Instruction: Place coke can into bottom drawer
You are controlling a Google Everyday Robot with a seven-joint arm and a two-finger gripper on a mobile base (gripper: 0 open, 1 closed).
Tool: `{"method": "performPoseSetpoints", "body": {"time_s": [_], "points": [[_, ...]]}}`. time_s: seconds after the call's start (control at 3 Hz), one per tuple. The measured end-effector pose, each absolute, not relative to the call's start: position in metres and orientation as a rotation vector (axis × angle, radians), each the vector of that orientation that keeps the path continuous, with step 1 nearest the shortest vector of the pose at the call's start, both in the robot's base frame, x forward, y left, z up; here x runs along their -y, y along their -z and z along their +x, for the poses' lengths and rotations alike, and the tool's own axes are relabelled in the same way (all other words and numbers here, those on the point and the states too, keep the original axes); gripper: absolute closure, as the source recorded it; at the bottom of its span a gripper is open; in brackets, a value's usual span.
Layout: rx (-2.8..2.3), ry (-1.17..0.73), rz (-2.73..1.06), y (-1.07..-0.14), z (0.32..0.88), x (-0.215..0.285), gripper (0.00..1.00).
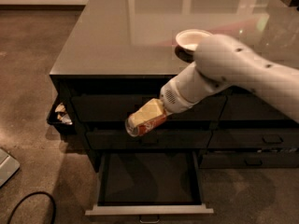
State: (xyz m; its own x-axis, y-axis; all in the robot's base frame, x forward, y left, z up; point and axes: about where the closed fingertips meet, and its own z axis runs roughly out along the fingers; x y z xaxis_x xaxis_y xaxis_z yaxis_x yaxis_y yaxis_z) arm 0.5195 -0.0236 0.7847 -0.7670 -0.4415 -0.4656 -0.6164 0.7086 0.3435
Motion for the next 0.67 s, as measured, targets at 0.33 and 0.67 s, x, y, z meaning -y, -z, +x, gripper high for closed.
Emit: {"method": "performPoseSetpoints", "body": {"time_s": [0.33, 0.67], "points": [[-2.71, -0.7, -0.745, -0.722, 0.522, -0.006, 1.0], [-2.808, -0.686, -0.631, -0.655, 0.531, -0.037, 1.0]]}}
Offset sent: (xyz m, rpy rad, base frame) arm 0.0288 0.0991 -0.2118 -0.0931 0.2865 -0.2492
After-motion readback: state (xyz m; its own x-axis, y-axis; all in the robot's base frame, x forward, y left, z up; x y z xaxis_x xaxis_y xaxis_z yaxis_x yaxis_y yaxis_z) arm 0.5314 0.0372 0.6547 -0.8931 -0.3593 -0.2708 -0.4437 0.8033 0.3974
